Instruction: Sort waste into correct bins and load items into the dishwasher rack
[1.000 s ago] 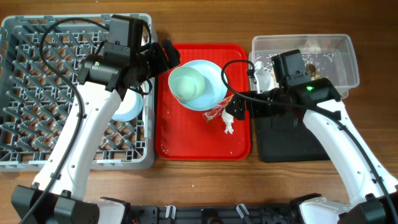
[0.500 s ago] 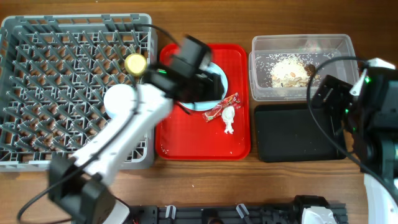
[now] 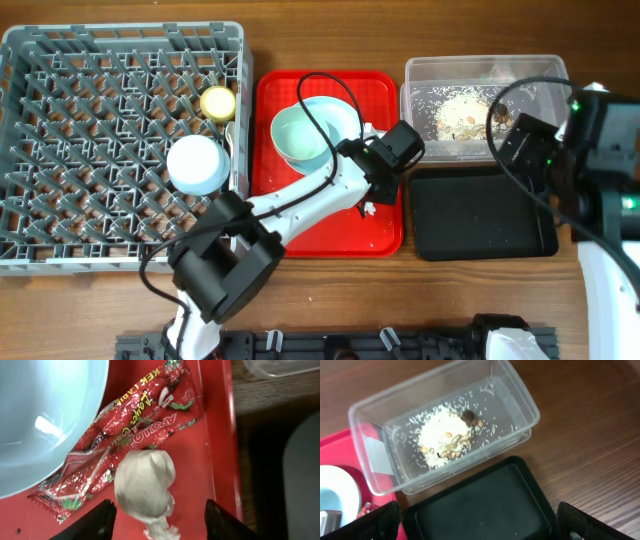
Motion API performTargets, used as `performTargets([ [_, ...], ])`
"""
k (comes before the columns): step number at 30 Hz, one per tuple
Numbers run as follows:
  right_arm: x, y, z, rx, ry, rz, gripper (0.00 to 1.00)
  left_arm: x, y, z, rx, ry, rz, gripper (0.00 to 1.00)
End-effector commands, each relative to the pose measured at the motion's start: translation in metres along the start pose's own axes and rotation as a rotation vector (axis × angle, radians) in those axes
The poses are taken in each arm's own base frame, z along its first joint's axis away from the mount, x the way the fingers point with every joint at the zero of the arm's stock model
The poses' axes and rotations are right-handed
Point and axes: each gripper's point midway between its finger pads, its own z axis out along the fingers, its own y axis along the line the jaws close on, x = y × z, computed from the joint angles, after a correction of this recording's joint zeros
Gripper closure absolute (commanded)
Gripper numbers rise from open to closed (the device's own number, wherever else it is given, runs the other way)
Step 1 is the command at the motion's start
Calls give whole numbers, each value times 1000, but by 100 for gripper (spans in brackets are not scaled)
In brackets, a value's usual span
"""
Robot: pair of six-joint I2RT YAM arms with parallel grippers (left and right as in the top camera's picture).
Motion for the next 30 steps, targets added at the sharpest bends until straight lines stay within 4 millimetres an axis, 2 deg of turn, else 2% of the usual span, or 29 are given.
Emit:
performTargets([
  [1, 1, -1, 19, 43, 52, 3, 0, 0, 7, 11, -33, -5, -7, 47],
  [2, 4, 0, 27, 51, 76, -3, 0, 2, 7, 12, -35, -2, -6, 48],
  [4, 9, 2, 44, 68, 129, -15, 0, 4, 9, 15, -38, 2, -6, 63],
  [5, 12, 3, 51, 75, 154, -21, 0, 5, 9, 15, -40, 4, -6, 75],
  [8, 22, 4, 71, 96, 220, -37, 0, 3, 9, 14, -37, 0, -7, 96],
  [11, 29, 7, 93, 113, 274, -51, 0, -5, 4, -1, -14, -30, -8, 96],
  [14, 29, 11, 111, 116, 284, -53, 0, -22, -6, -38, 48, -106, -16, 96],
  [17, 21, 19, 134, 108, 256, -46, 0, -30, -22, -89, 179, -163, -19, 96],
  [19, 13, 23, 143, 98, 226, -39, 1, -31, -27, -107, 223, -182, -18, 96],
  [21, 7, 26, 148, 90, 201, -33, 0, -28, -34, -113, 273, -164, -12, 96],
  [24, 0, 29, 151, 80, 170, -26, 0, -16, -56, -113, 380, -101, 14, 96],
  [30, -2, 30, 151, 78, 162, -24, 0, 6, -88, -95, 400, -68, 87, 96],
])
